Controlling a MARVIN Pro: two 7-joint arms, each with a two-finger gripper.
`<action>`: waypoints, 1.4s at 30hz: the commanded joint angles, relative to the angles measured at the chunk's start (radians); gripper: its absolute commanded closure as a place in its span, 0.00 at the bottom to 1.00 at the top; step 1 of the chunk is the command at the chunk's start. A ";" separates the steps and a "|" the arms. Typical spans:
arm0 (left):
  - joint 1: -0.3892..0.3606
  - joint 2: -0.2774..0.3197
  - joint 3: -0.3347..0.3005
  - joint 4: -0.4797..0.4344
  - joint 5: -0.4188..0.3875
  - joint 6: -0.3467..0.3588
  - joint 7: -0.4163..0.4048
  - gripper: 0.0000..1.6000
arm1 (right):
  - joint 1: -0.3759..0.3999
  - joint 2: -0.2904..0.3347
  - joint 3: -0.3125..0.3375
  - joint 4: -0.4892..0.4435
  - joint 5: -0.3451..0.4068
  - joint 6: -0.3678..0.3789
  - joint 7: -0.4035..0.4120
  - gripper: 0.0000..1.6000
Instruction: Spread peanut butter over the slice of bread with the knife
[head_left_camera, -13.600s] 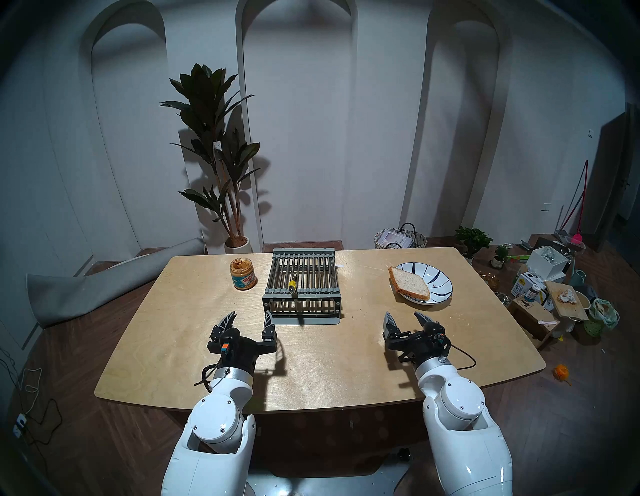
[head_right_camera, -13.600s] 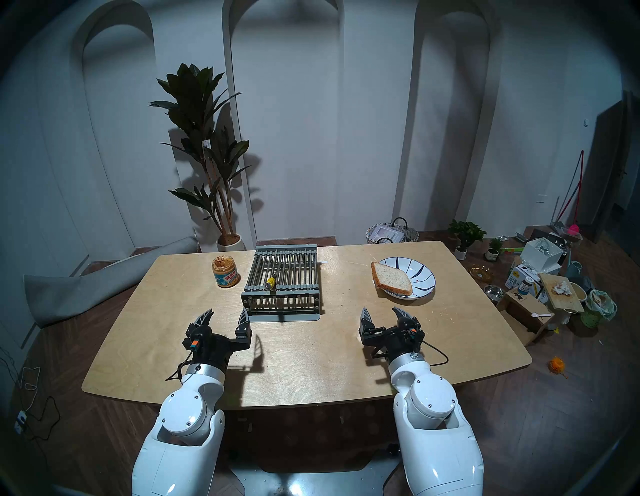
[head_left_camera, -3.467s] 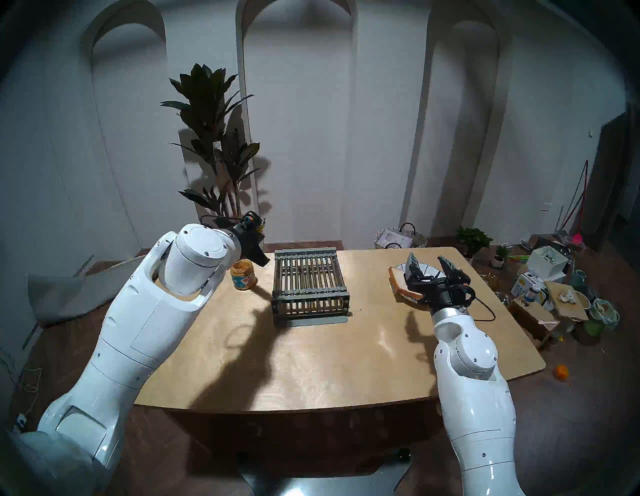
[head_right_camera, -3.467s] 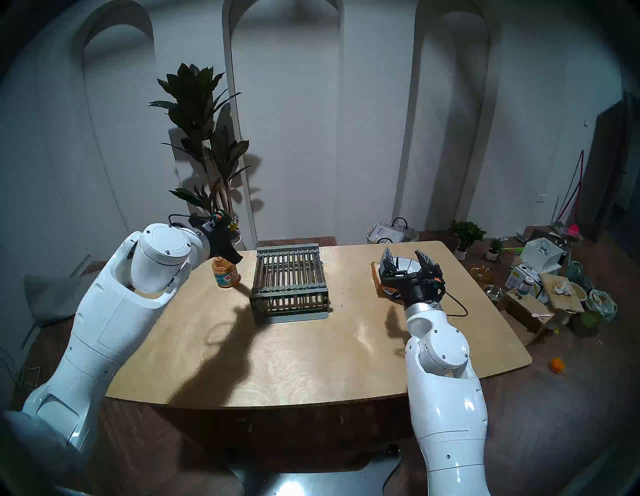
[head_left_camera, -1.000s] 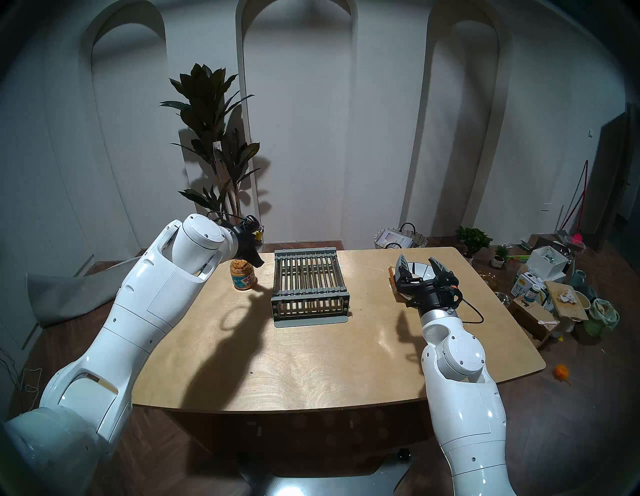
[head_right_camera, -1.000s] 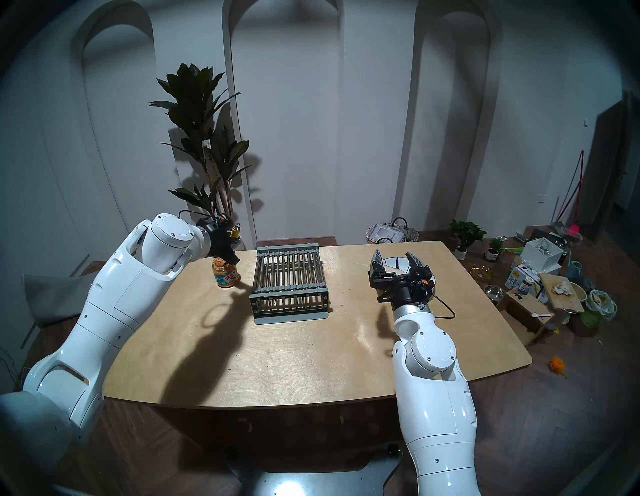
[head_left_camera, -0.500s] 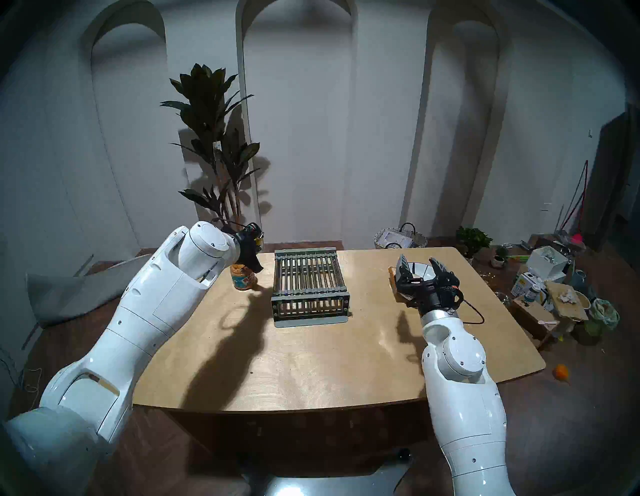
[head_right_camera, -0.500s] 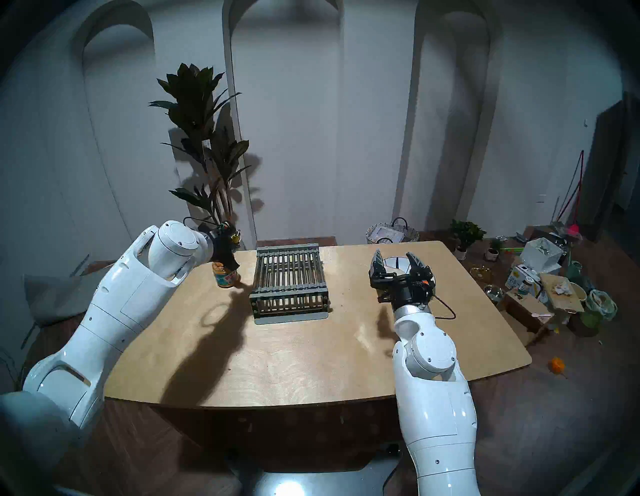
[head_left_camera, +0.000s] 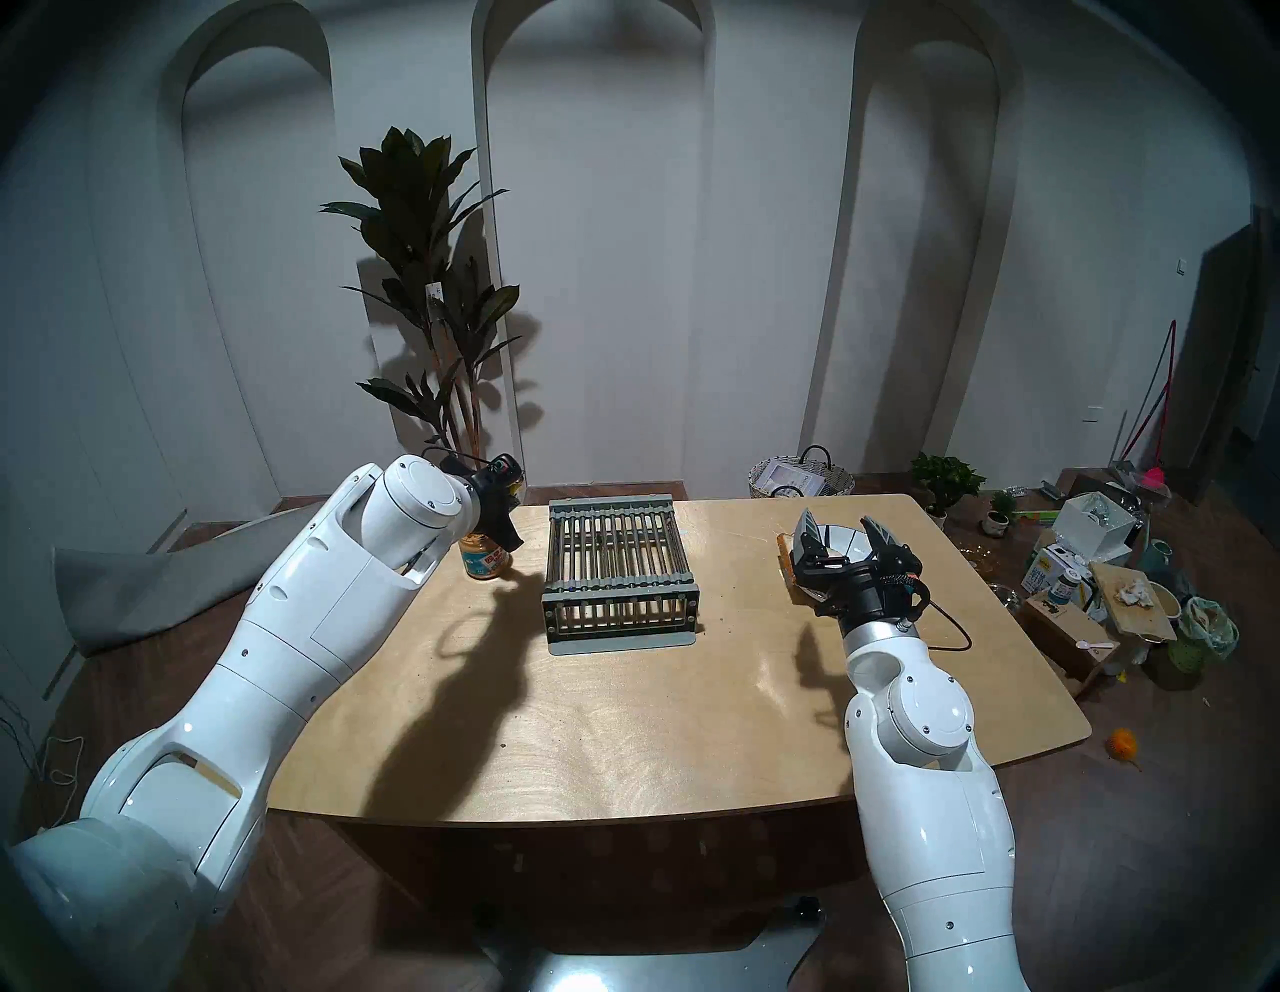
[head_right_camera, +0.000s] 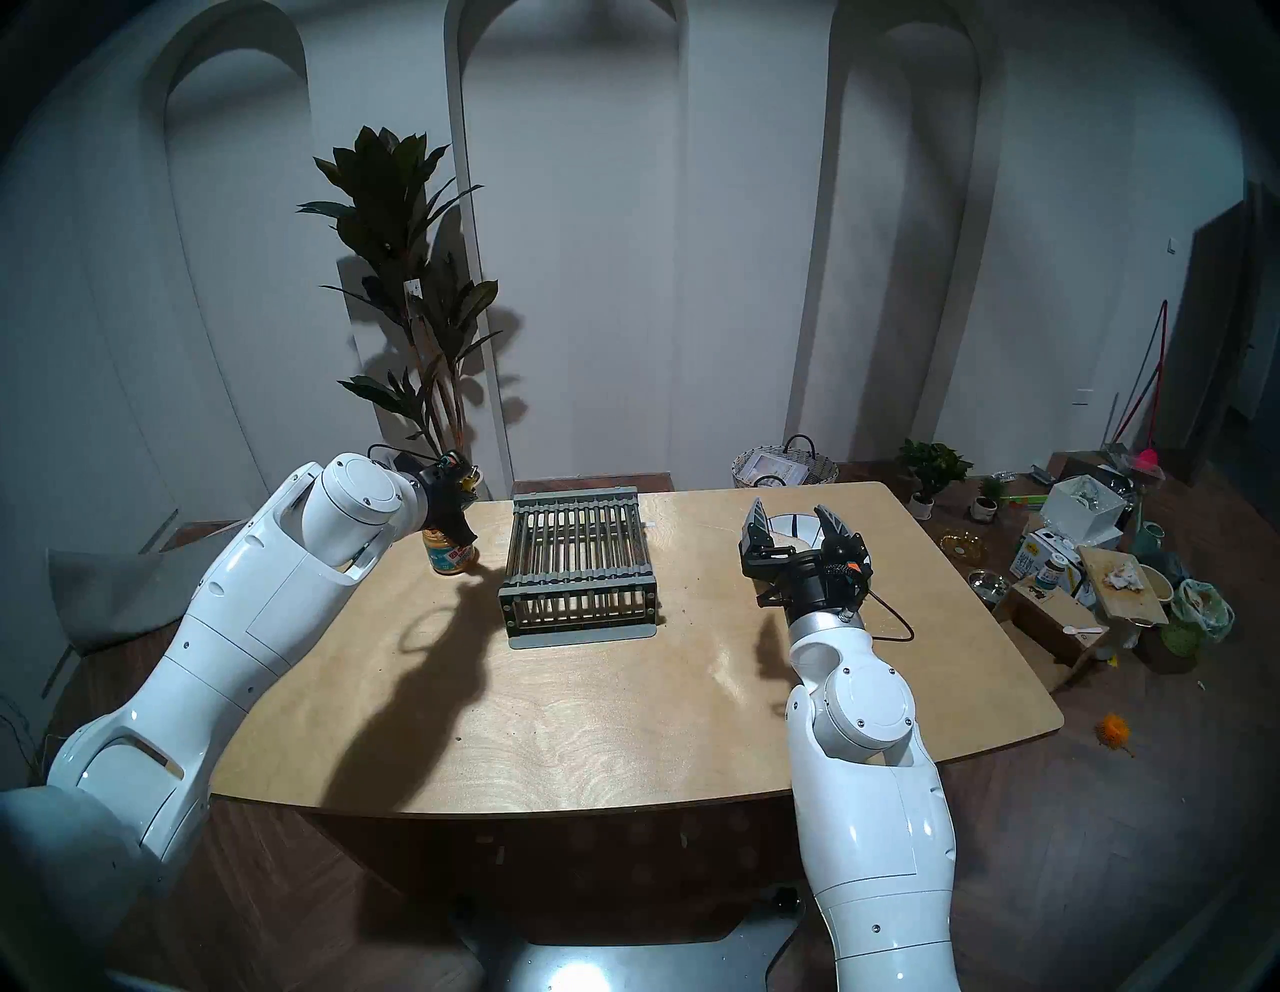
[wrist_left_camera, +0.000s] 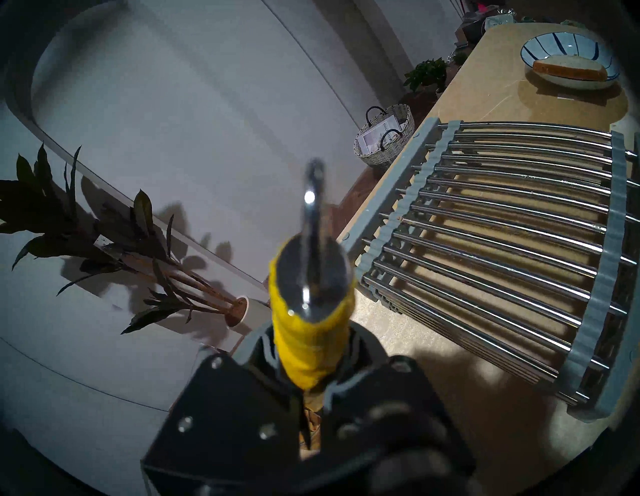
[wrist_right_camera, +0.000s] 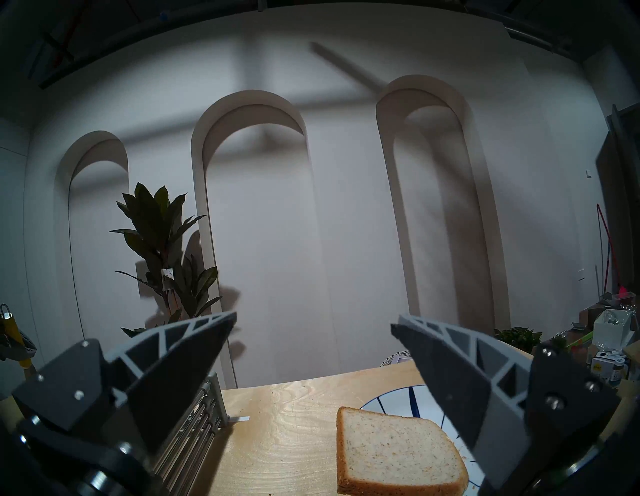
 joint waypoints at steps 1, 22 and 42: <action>-0.004 0.009 -0.010 -0.022 0.016 -0.009 0.031 1.00 | -0.002 0.000 0.001 -0.030 0.001 -0.009 0.001 0.00; -0.005 0.015 0.044 -0.034 0.097 -0.022 0.111 1.00 | 0.001 0.003 0.002 -0.022 0.009 -0.012 0.001 0.00; -0.030 0.019 0.053 -0.042 0.103 -0.013 0.079 1.00 | 0.008 0.007 0.001 -0.012 0.011 -0.012 0.002 0.00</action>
